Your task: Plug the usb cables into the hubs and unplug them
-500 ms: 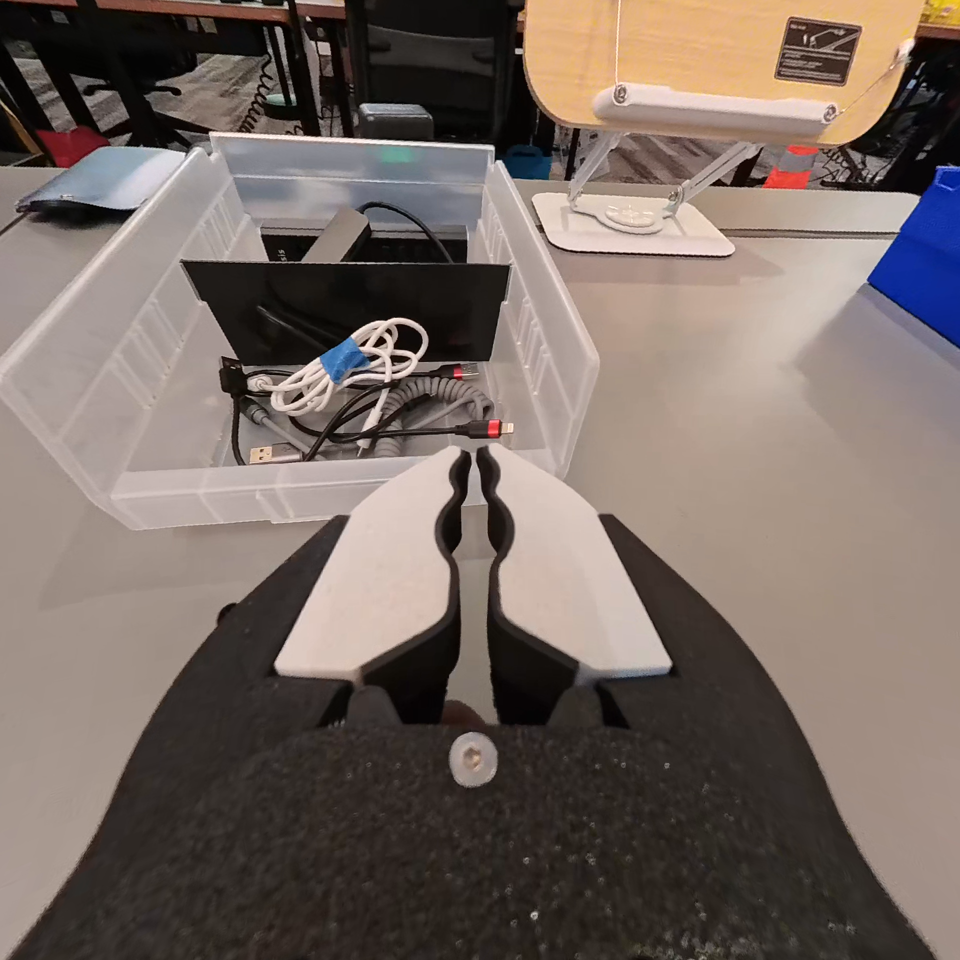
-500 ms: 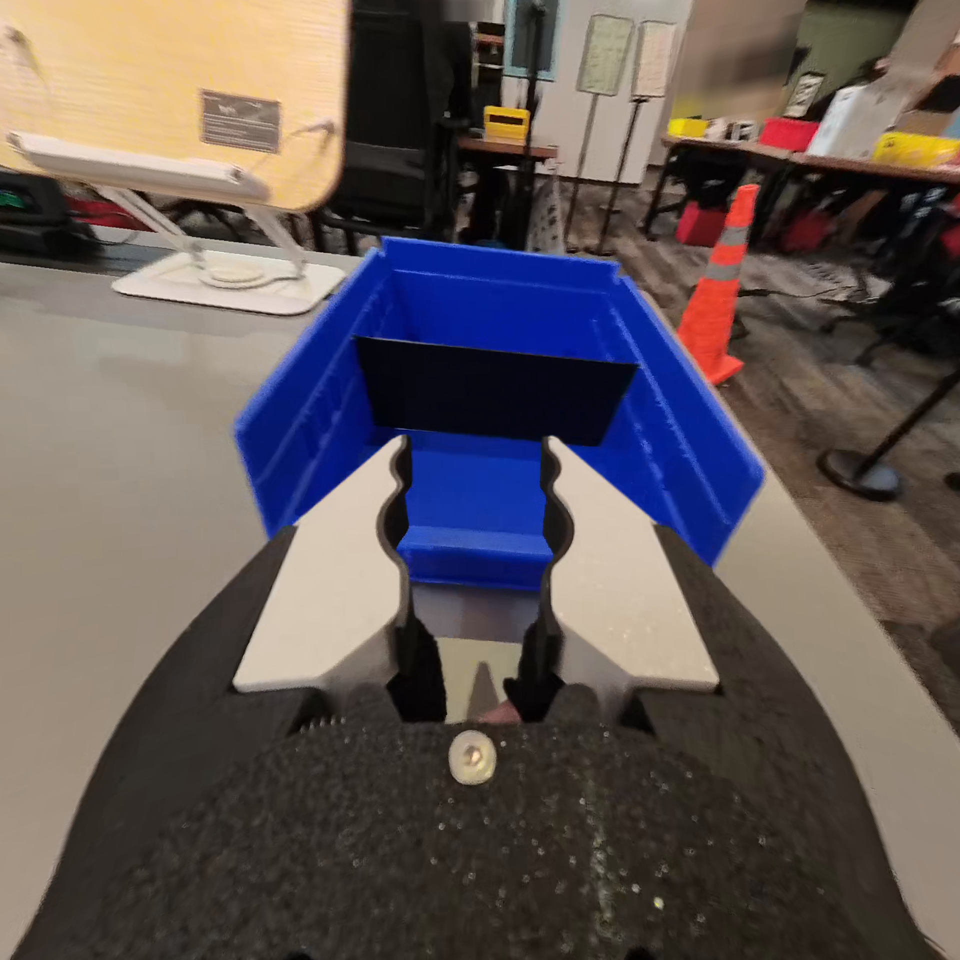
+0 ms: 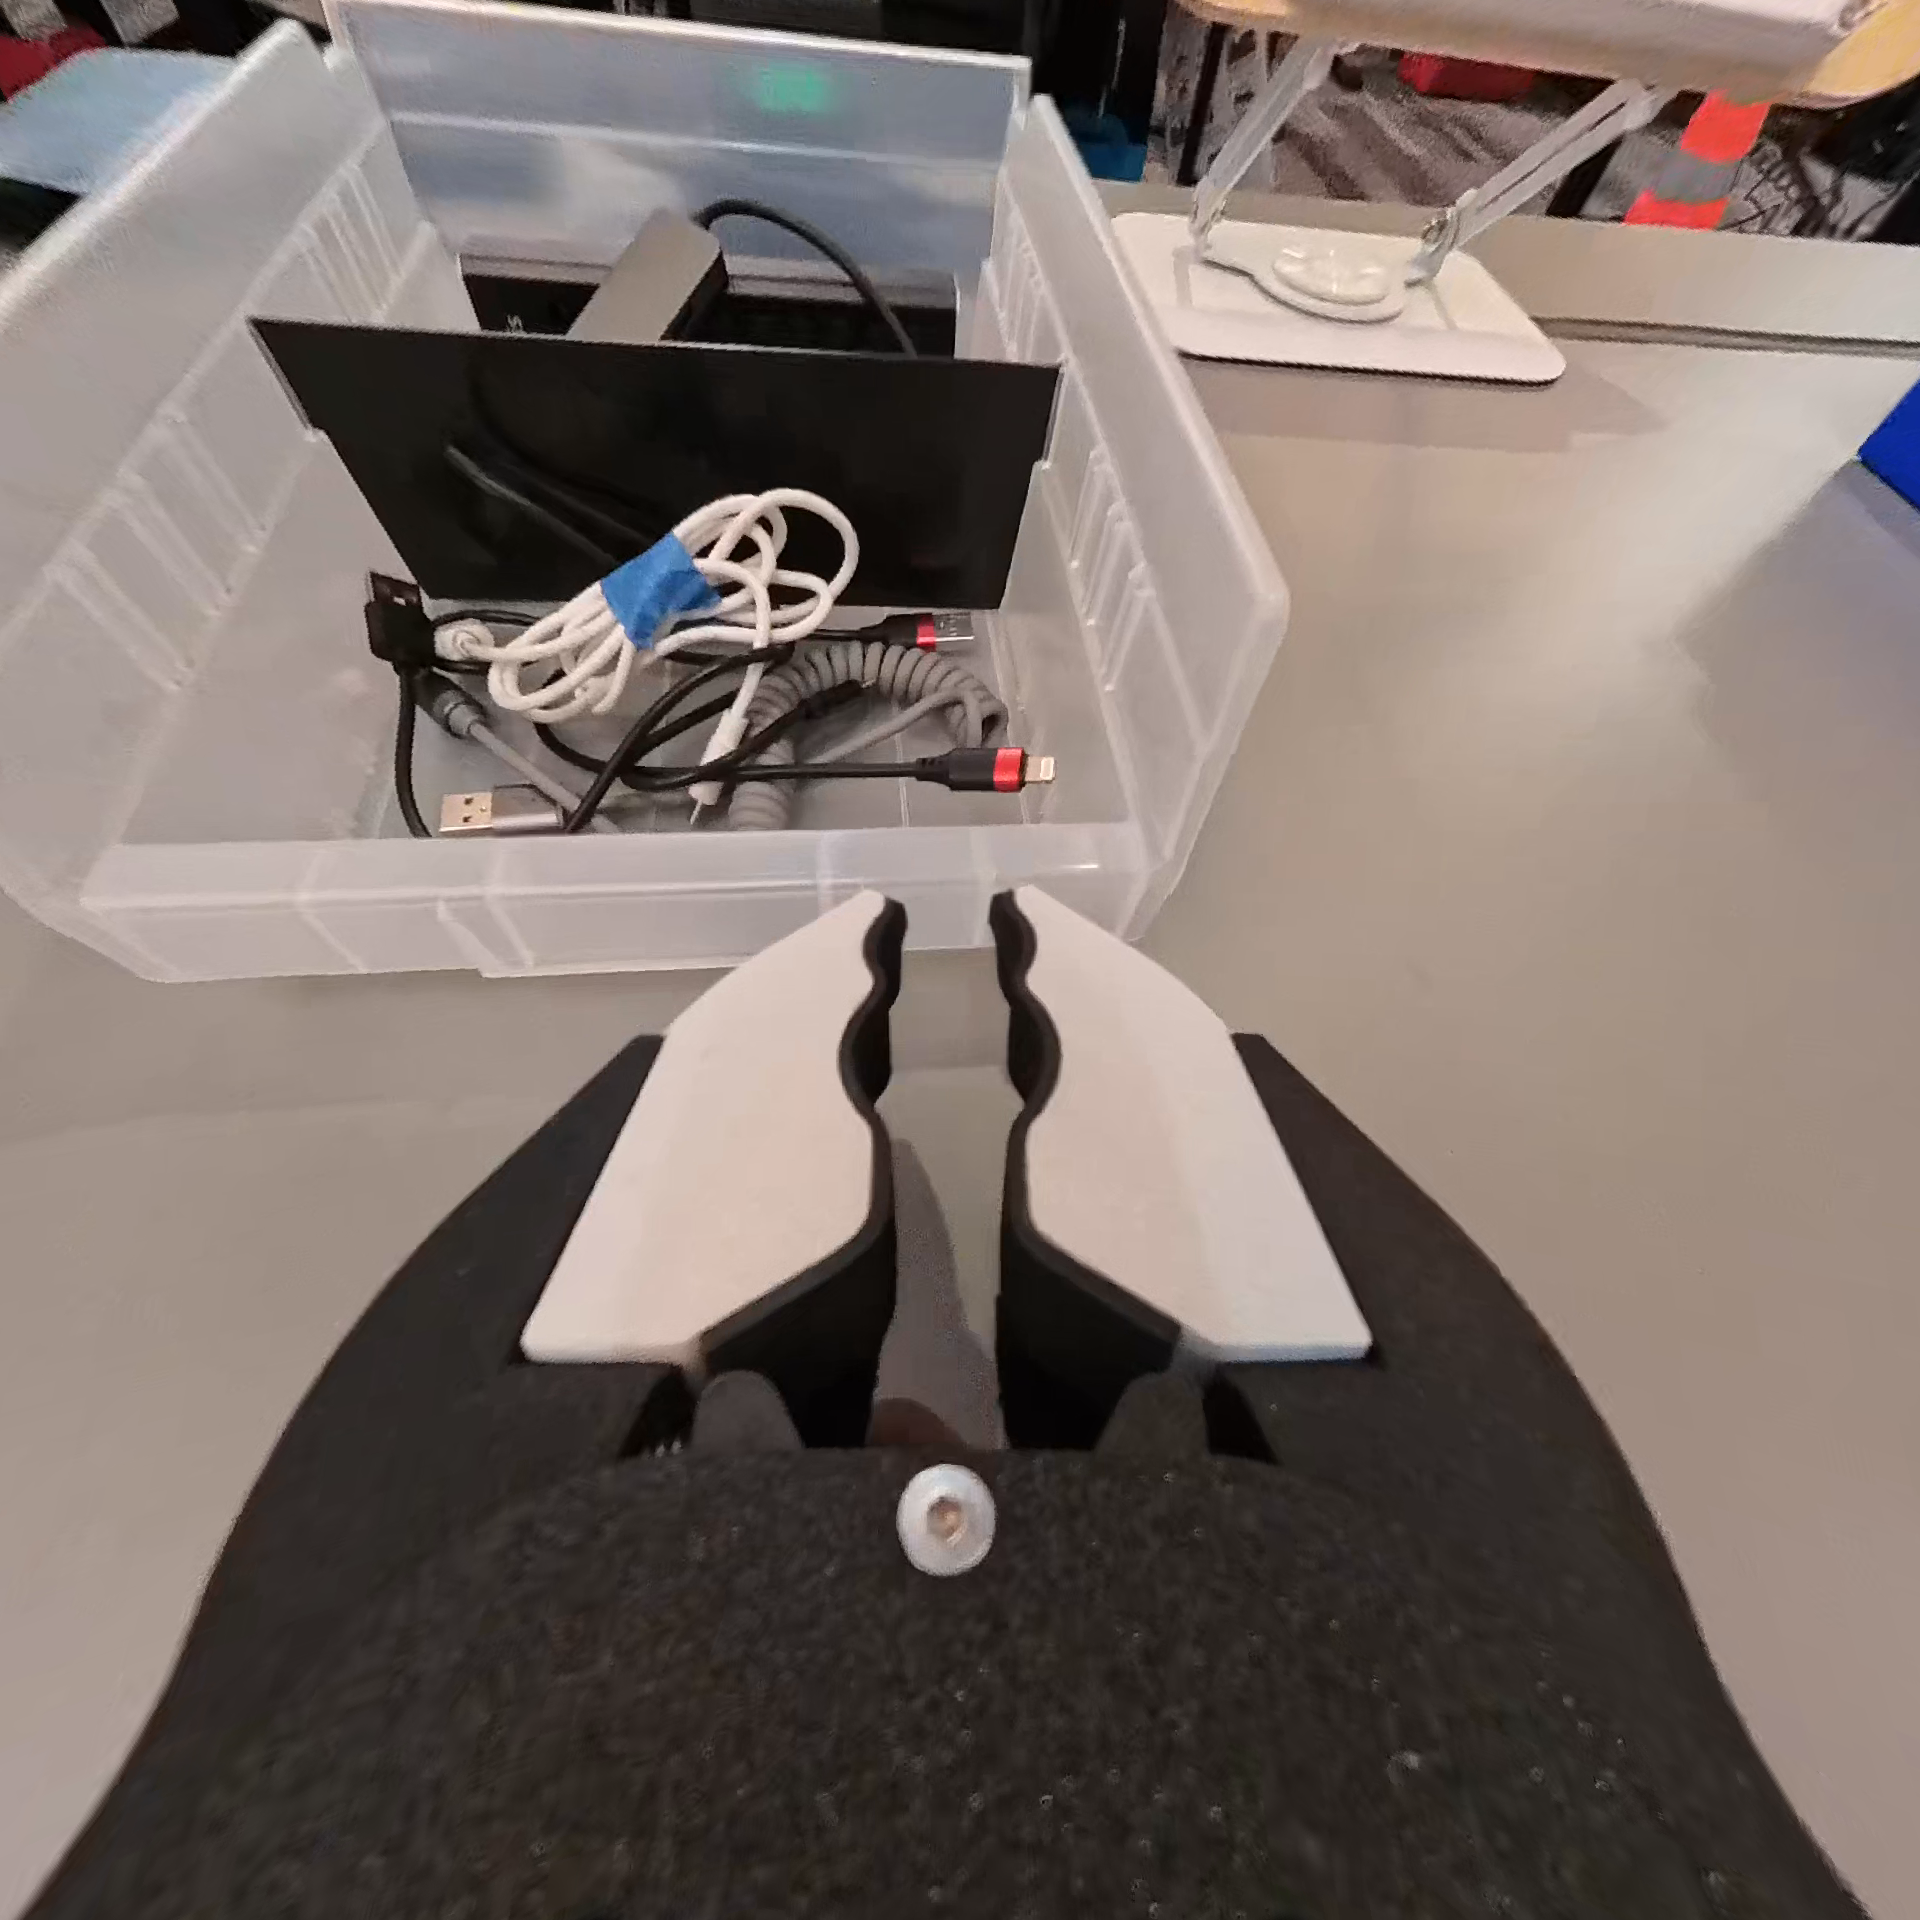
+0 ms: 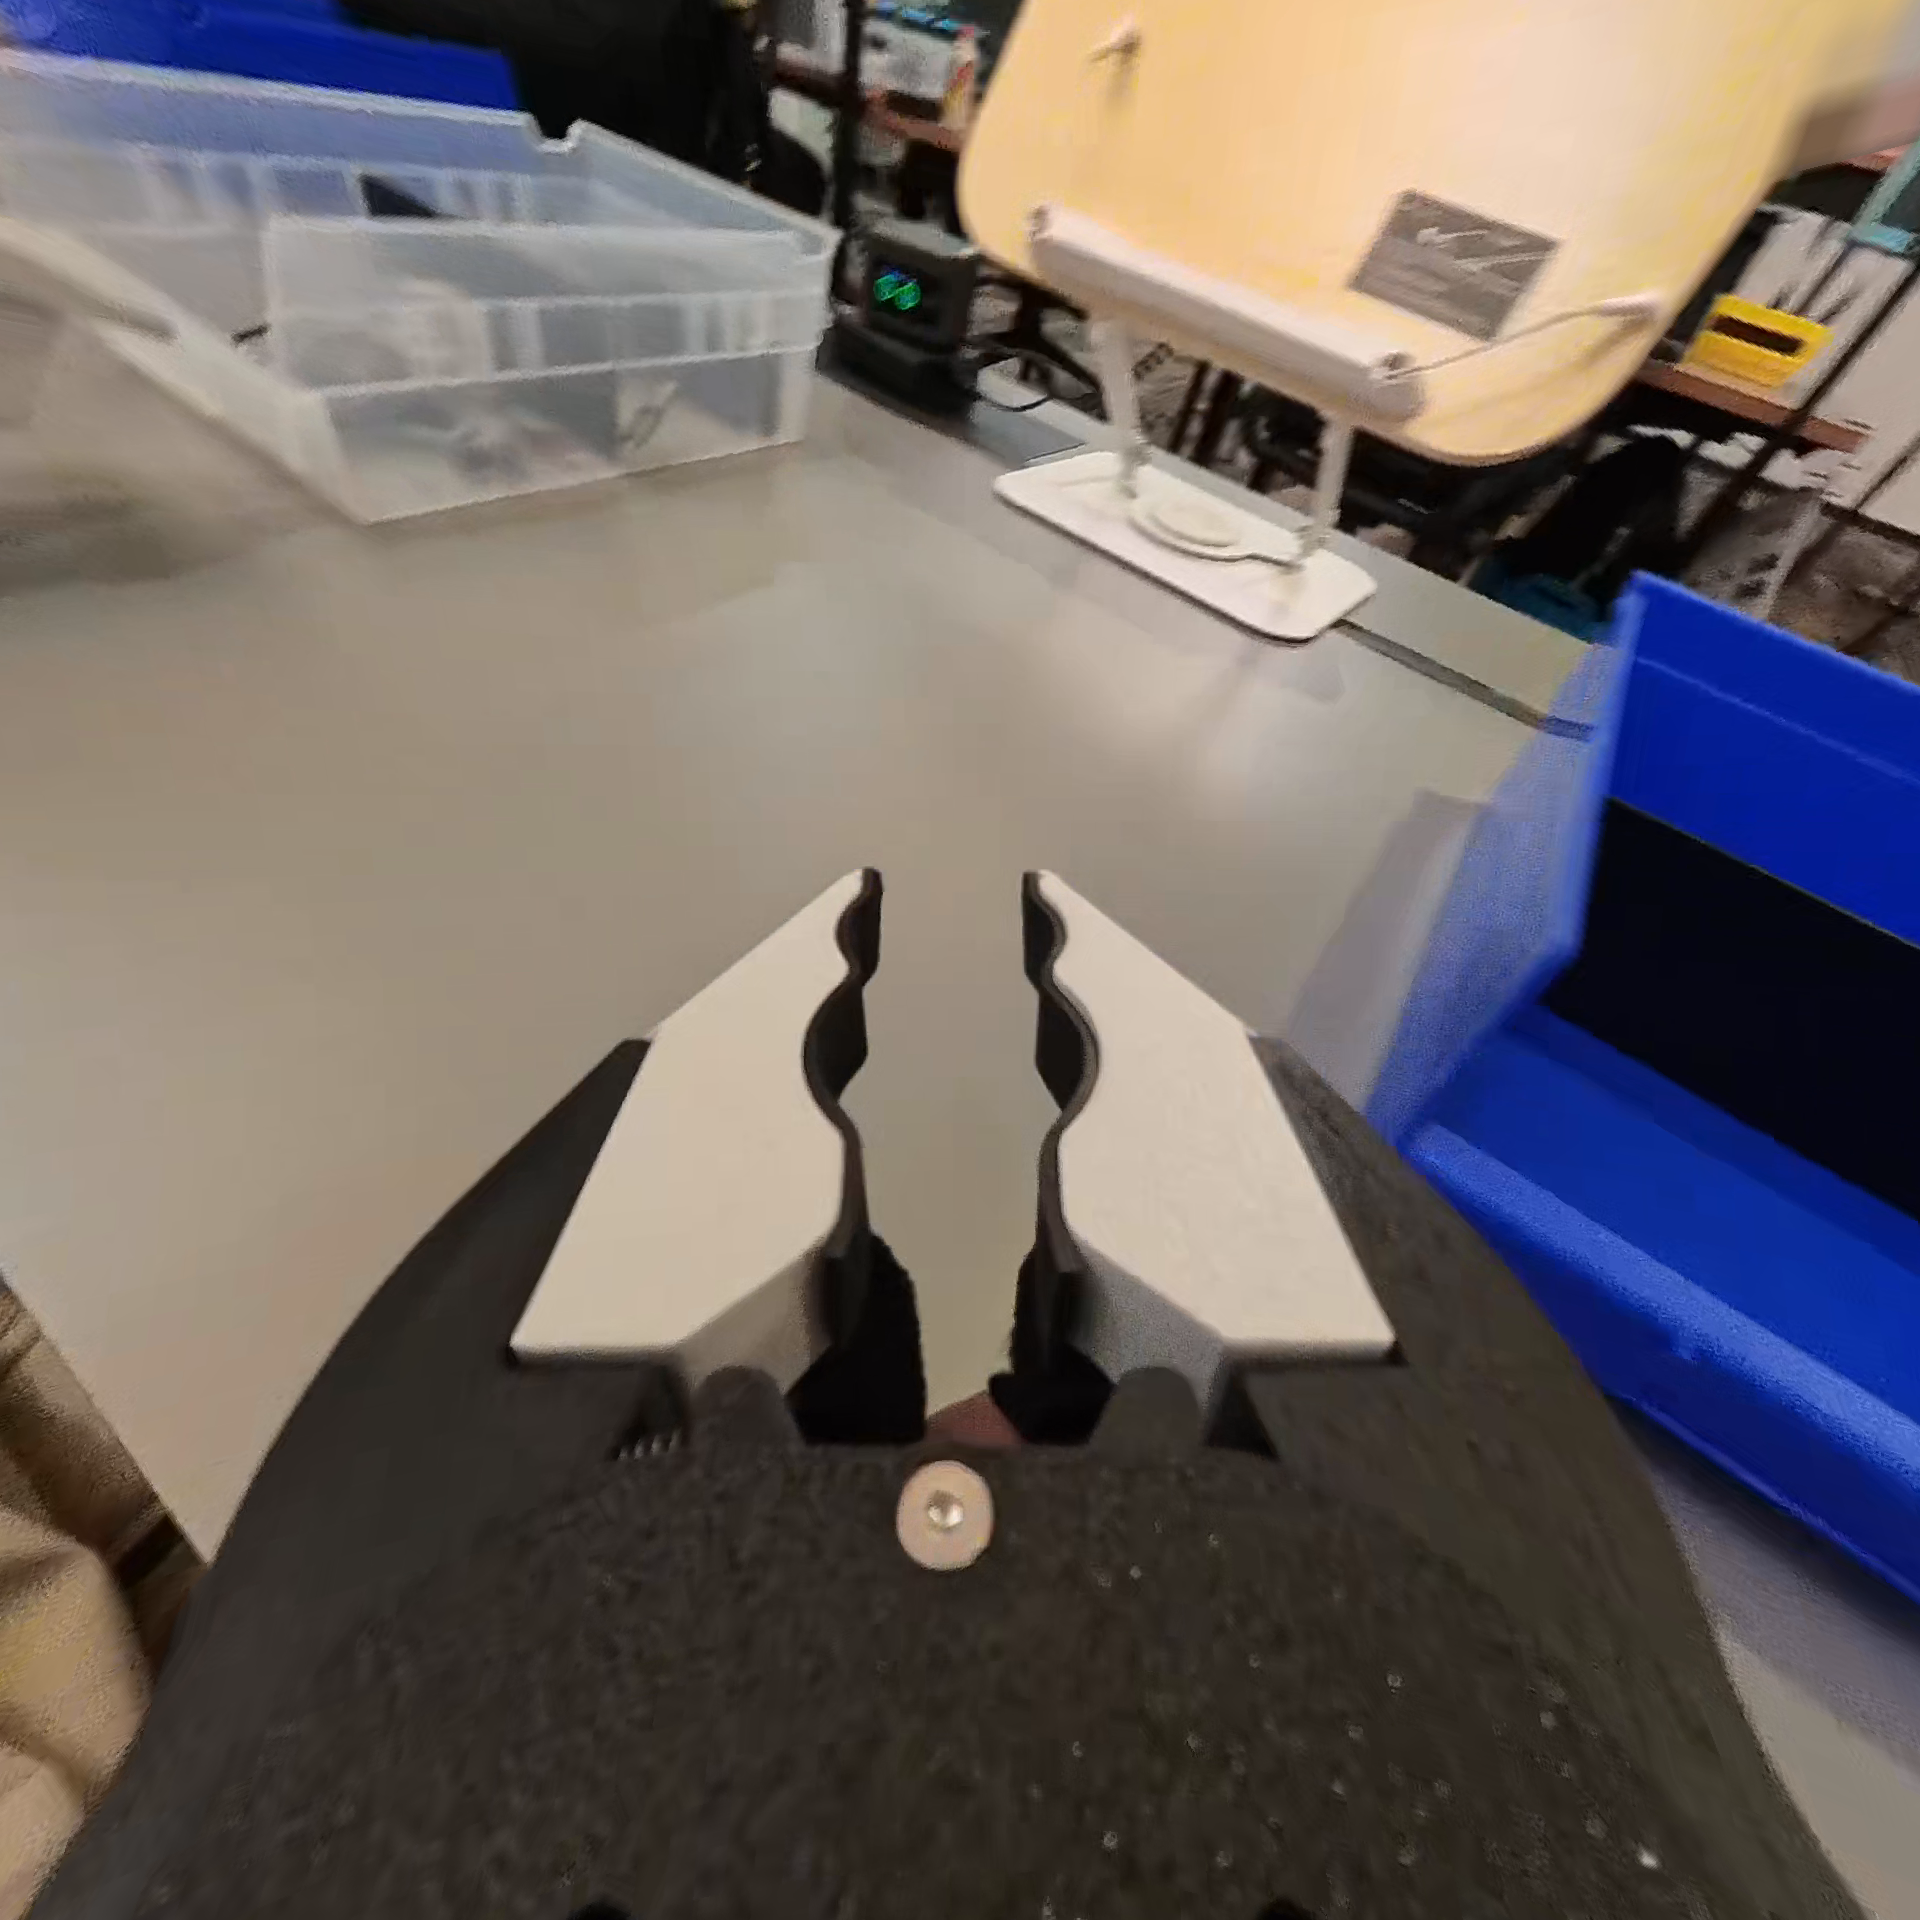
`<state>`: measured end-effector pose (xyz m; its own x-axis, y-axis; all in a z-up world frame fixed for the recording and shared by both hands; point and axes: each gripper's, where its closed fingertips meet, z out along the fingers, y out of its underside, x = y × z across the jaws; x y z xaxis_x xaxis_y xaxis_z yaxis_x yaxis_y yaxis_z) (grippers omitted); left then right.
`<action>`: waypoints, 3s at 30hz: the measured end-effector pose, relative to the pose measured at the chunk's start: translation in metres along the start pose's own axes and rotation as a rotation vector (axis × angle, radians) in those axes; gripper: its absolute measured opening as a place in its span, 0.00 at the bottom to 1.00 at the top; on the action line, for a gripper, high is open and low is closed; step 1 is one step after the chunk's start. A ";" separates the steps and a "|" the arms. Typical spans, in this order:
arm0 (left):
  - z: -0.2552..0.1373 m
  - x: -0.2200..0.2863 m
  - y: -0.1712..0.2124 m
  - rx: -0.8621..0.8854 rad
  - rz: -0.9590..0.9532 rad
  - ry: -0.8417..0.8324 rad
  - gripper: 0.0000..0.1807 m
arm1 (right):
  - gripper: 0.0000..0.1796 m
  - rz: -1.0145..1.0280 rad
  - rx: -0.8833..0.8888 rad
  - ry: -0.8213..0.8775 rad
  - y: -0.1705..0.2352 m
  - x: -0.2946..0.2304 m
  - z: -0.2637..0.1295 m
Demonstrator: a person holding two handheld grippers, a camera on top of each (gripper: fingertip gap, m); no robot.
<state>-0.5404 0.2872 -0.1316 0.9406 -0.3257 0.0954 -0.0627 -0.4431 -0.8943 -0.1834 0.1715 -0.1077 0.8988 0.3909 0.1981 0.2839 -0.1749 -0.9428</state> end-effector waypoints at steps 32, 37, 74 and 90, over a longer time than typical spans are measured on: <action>0.205 -0.122 -0.098 -0.949 0.686 -0.066 0.30 | 0.13 0.207 -0.123 -0.019 0.037 0.031 0.010; 0.213 -0.120 -0.083 -0.969 0.653 -0.038 0.21 | 0.13 0.258 -0.112 -0.008 0.038 0.040 0.006; 0.000 0.279 -0.119 0.057 -0.686 1.222 0.18 | 0.21 -0.170 0.214 -0.088 -0.109 -0.042 0.042; -0.001 0.314 -0.075 0.062 -0.765 1.283 0.18 | 0.06 -0.328 0.263 -0.015 -0.080 -0.034 0.045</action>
<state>-0.2409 0.2176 -0.0345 -0.1894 -0.5447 0.8170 0.3423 -0.8165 -0.4650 -0.2518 0.2132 -0.0507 0.7695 0.4008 0.4973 0.4579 0.1967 -0.8670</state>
